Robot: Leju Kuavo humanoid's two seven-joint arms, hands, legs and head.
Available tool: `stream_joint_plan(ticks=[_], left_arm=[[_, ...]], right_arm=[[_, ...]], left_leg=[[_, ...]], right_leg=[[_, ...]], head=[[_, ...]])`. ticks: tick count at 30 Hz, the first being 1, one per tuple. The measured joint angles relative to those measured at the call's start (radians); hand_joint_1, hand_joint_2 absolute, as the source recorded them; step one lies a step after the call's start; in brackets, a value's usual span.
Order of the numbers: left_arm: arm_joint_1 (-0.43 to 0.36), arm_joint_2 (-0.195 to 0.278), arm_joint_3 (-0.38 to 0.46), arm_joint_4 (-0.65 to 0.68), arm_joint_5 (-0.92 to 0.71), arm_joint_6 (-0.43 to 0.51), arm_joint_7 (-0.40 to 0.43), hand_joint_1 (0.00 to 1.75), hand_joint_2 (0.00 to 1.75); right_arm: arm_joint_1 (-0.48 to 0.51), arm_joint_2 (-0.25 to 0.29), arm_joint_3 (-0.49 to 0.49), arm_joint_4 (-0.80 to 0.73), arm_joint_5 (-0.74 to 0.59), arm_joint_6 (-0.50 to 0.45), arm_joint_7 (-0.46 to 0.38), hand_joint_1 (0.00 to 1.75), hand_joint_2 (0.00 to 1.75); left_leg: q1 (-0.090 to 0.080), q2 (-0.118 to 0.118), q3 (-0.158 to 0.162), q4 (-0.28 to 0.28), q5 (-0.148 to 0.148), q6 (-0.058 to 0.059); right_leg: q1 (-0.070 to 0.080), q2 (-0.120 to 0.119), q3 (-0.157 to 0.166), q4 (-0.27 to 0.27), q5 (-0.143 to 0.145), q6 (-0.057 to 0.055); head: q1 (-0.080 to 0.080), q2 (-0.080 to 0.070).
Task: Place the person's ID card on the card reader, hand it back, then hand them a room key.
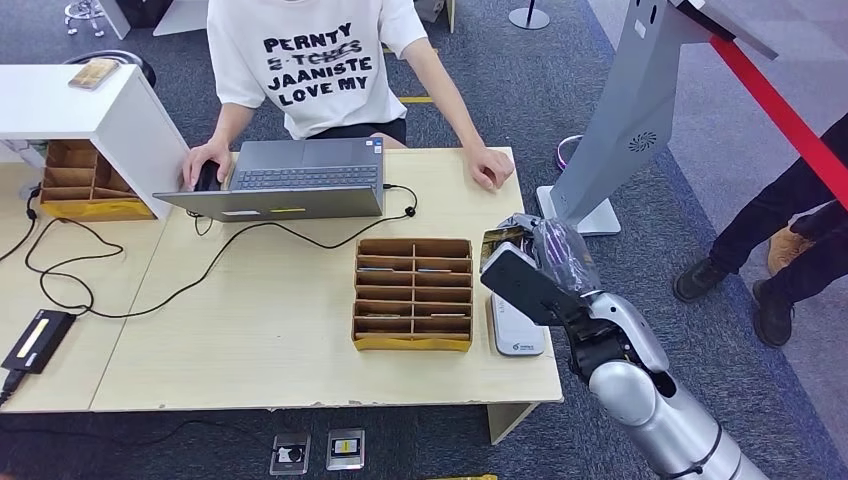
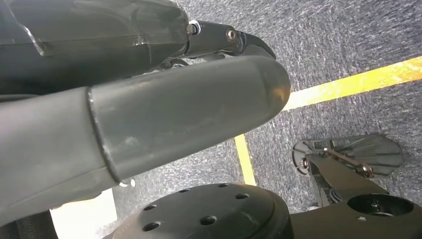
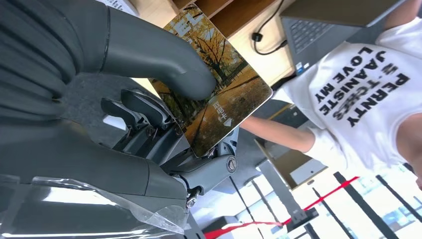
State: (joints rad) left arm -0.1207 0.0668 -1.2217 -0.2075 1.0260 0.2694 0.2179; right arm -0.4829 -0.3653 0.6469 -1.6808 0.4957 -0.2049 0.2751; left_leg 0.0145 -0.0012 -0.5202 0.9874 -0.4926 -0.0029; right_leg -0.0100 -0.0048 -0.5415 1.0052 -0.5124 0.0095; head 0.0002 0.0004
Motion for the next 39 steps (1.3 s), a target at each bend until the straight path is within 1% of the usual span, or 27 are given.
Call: stream_joint_plan(ticks=[7, 11, 15, 20, 26, 34, 39], left_arm=[[-0.001, 0.000, 0.000, 0.000, -0.014, -0.002, -0.001, 0.00, 0.00], [-0.003, -0.002, 0.000, 0.000, -0.021, -0.002, -0.001, 0.00, 0.00], [-0.004, -0.003, -0.001, 0.000, -0.027, -0.005, -0.001, 0.00, 0.00], [-0.006, -0.002, -0.002, 0.000, -0.040, -0.008, -0.001, 0.00, 0.00], [-0.007, -0.003, -0.004, 0.000, -0.042, -0.009, -0.001, 0.00, 0.00], [-0.007, -0.003, -0.004, 0.000, -0.041, -0.009, 0.000, 0.00, 0.00], [-0.007, -0.002, -0.004, 0.000, -0.046, -0.010, 0.000, 0.00, 0.00]], right_arm=[[-0.042, 0.029, 0.017, -0.030, 0.015, 0.050, -0.020, 1.75, 1.75], [-0.112, 0.076, 0.041, -0.020, 0.014, 0.083, -0.047, 1.75, 1.75], [-0.165, 0.116, 0.061, 0.003, 0.011, 0.099, -0.056, 1.75, 1.75], [-0.236, 0.153, 0.089, 0.059, 0.009, 0.110, -0.057, 1.75, 1.75], [-0.297, 0.188, 0.126, 0.144, 0.008, 0.114, -0.059, 1.75, 1.75], [-0.357, 0.225, 0.153, 0.236, -0.006, 0.111, -0.077, 1.75, 1.75], [-0.388, 0.238, 0.162, 0.305, -0.005, 0.100, -0.075, 1.75, 1.75]], left_leg=[[0.000, 0.000, -0.001, 0.000, 0.000, 0.000], [0.000, 0.000, -0.001, 0.000, 0.000, 0.000], [0.000, -0.001, -0.002, 0.000, 0.000, 0.000], [0.000, -0.001, -0.002, 0.000, 0.000, 0.000], [0.000, -0.001, -0.002, 0.000, 0.000, 0.000], [0.000, -0.001, -0.002, 0.000, 0.000, 0.000], [0.000, -0.001, -0.002, 0.000, 0.000, 0.000]], right_leg=[[0.000, 0.000, 0.000, 0.000, 0.000, 0.000], [0.000, 0.000, 0.000, 0.000, 0.000, 0.000], [0.000, -0.001, 0.000, 0.000, 0.000, 0.000], [0.000, -0.001, -0.001, 0.000, 0.000, 0.000], [0.000, -0.001, -0.001, 0.000, 0.000, 0.000], [0.000, -0.001, -0.001, 0.000, 0.000, 0.000], [0.000, -0.001, -0.001, 0.000, 0.000, 0.000]], head=[[0.000, 0.000], [0.000, 0.000], [0.000, 0.000], [0.000, 0.000], [0.000, 0.000], [0.000, 0.000], [0.000, 0.000]])
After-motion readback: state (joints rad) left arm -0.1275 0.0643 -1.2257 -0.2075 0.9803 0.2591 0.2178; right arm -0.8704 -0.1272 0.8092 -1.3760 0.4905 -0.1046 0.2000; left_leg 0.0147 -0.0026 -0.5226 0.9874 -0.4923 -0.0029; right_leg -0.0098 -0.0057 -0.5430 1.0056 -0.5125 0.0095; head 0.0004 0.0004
